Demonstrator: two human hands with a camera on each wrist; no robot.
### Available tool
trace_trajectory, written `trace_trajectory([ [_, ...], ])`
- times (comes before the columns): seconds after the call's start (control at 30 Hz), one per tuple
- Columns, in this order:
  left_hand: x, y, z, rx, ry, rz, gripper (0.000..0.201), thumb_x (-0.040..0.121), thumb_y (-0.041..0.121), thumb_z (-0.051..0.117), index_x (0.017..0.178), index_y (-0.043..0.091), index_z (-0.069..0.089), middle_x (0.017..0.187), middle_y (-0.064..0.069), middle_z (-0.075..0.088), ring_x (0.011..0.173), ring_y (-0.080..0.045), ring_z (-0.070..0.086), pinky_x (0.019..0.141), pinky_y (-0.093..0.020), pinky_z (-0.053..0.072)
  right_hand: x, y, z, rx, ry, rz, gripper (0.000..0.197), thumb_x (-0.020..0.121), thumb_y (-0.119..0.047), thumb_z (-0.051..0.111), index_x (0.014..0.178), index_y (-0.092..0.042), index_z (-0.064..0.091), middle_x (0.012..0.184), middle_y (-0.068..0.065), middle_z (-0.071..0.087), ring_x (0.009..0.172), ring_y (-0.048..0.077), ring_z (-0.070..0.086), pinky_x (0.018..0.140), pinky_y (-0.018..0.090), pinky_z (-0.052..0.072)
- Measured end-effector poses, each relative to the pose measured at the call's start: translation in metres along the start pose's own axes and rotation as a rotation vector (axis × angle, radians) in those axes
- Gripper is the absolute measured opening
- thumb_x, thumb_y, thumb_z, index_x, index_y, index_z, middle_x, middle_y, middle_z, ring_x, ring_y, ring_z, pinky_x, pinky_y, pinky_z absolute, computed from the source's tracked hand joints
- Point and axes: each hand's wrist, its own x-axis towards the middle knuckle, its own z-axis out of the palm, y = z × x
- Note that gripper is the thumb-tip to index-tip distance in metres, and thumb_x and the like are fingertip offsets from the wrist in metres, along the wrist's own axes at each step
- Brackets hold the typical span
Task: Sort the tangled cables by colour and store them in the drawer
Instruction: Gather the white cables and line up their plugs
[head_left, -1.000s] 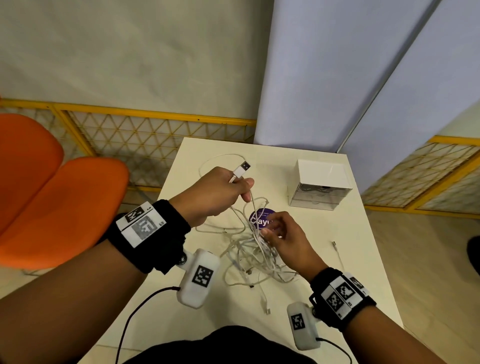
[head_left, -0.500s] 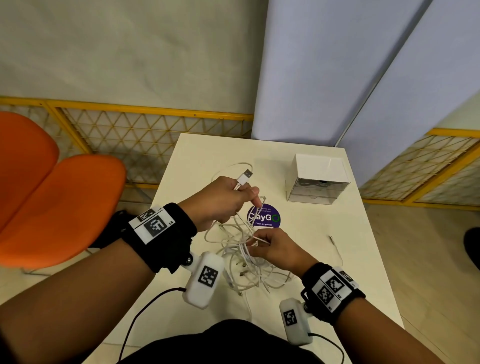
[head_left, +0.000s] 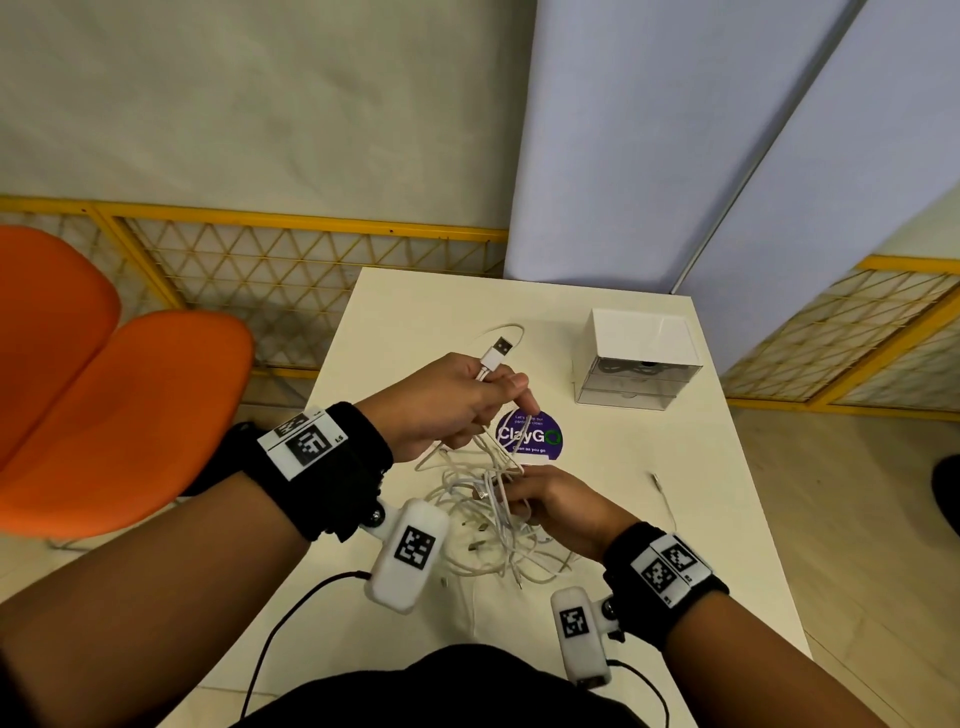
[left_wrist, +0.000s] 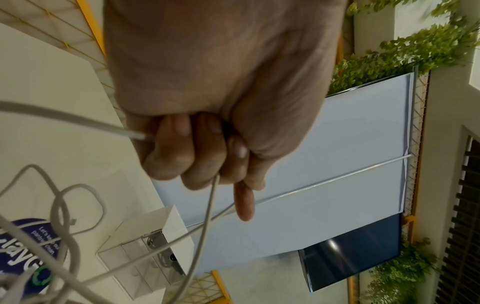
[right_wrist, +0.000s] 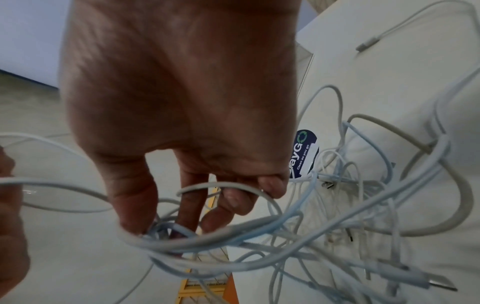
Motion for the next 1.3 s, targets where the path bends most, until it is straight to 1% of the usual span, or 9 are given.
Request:
trace_trajectory([
  [0.13, -0.001, -0.002, -0.007, -0.019, 0.043, -0.004, 0.033, 0.105, 0.03, 0.049, 0.102, 0.006, 0.071, 0.058, 0.007, 0.023, 0.055, -0.014, 0.013, 0.05, -0.026, 0.012, -0.002, -0.001, 0.001, 0.049, -0.04, -0.015, 0.008, 0.078, -0.021, 0.074, 0.081, -0.014, 0.076, 0.069, -0.002, 0.052, 0.063, 0.011, 0.035, 0.061, 0.031, 0.022],
  [0.23, -0.001, -0.006, -0.008, -0.043, 0.055, -0.009, 0.031, 0.105, 0.031, 0.049, 0.099, 0.01, 0.072, 0.058, 0.006, 0.024, 0.057, -0.015, 0.013, 0.05, -0.026, 0.012, 0.0, -0.001, 0.001, -0.029, -0.013, -0.019, 0.023, 0.088, -0.017, 0.069, 0.066, -0.022, 0.075, 0.06, -0.009, 0.05, 0.062, 0.012, 0.035, 0.06, 0.03, 0.023],
  [0.43, 0.002, -0.015, -0.012, -0.083, 0.114, -0.045, 0.027, 0.1, 0.032, 0.058, 0.098, 0.008, 0.07, 0.061, 0.001, 0.03, 0.051, -0.012, 0.017, 0.05, -0.029, 0.01, -0.004, -0.004, -0.002, -0.237, 0.078, -0.027, 0.015, 0.089, -0.025, 0.071, 0.077, -0.017, 0.072, 0.064, -0.016, 0.064, 0.06, -0.004, 0.053, 0.067, 0.017, 0.037],
  [0.63, 0.005, -0.034, -0.005, -0.075, 0.214, -0.159, 0.025, 0.087, 0.028, 0.075, 0.082, 0.014, 0.055, 0.066, 0.0, 0.051, 0.044, -0.009, 0.026, 0.042, -0.022, 0.018, -0.006, -0.008, 0.0, -0.286, 0.23, -0.045, 0.026, 0.083, -0.024, 0.073, 0.071, -0.013, 0.053, 0.072, 0.005, 0.044, 0.067, 0.015, 0.036, 0.059, 0.028, 0.029],
  [0.77, 0.007, -0.041, 0.004, -0.115, 0.226, -0.236, 0.03, 0.094, 0.033, 0.067, 0.076, 0.014, 0.053, 0.069, -0.004, 0.055, 0.046, -0.011, 0.023, 0.047, -0.025, 0.014, -0.007, -0.009, 0.0, -0.31, 0.232, -0.089, 0.025, 0.085, -0.013, 0.066, 0.064, -0.013, 0.052, 0.067, 0.005, 0.044, 0.064, 0.016, 0.037, 0.06, 0.029, 0.03],
  [0.9, 0.007, -0.039, 0.004, -0.147, 0.228, -0.241, 0.032, 0.098, 0.03, 0.06, 0.073, 0.014, 0.049, 0.061, -0.005, 0.052, 0.045, -0.012, 0.022, 0.048, -0.025, 0.014, -0.008, -0.002, -0.01, -0.47, 0.202, -0.131, 0.044, 0.093, -0.032, 0.065, 0.055, -0.017, 0.047, 0.06, -0.002, 0.039, 0.057, 0.012, 0.033, 0.056, 0.025, 0.029],
  [1.07, 0.006, -0.034, -0.005, -0.161, 0.258, -0.222, 0.037, 0.098, 0.024, 0.057, 0.064, 0.015, 0.045, 0.057, -0.005, 0.046, 0.044, -0.013, 0.02, 0.048, -0.025, 0.015, -0.014, 0.011, -0.027, -0.702, 0.238, -0.272, 0.033, 0.099, -0.037, 0.054, 0.078, -0.012, 0.056, 0.069, -0.001, 0.056, 0.062, 0.009, 0.044, 0.063, 0.029, 0.04],
  [1.17, 0.005, -0.032, -0.01, -0.175, 0.266, -0.218, 0.036, 0.097, 0.023, 0.057, 0.065, 0.016, 0.042, 0.057, -0.004, 0.044, 0.045, -0.014, 0.018, 0.046, -0.024, 0.015, -0.017, 0.012, -0.031, -0.517, 0.339, -0.287, 0.012, 0.098, -0.016, 0.058, 0.1, -0.016, 0.07, 0.076, -0.005, 0.07, 0.067, 0.001, 0.061, 0.069, 0.019, 0.048],
  [1.3, 0.007, -0.028, -0.014, -0.228, 0.278, -0.213, 0.024, 0.097, 0.02, 0.057, 0.077, 0.015, 0.045, 0.054, -0.001, 0.041, 0.047, -0.014, 0.016, 0.044, -0.022, 0.015, -0.017, 0.012, -0.033, -0.322, 0.403, -0.231, 0.023, 0.097, -0.014, 0.058, 0.119, -0.02, 0.053, 0.071, 0.007, 0.07, 0.061, 0.014, 0.063, 0.067, 0.033, 0.053],
])
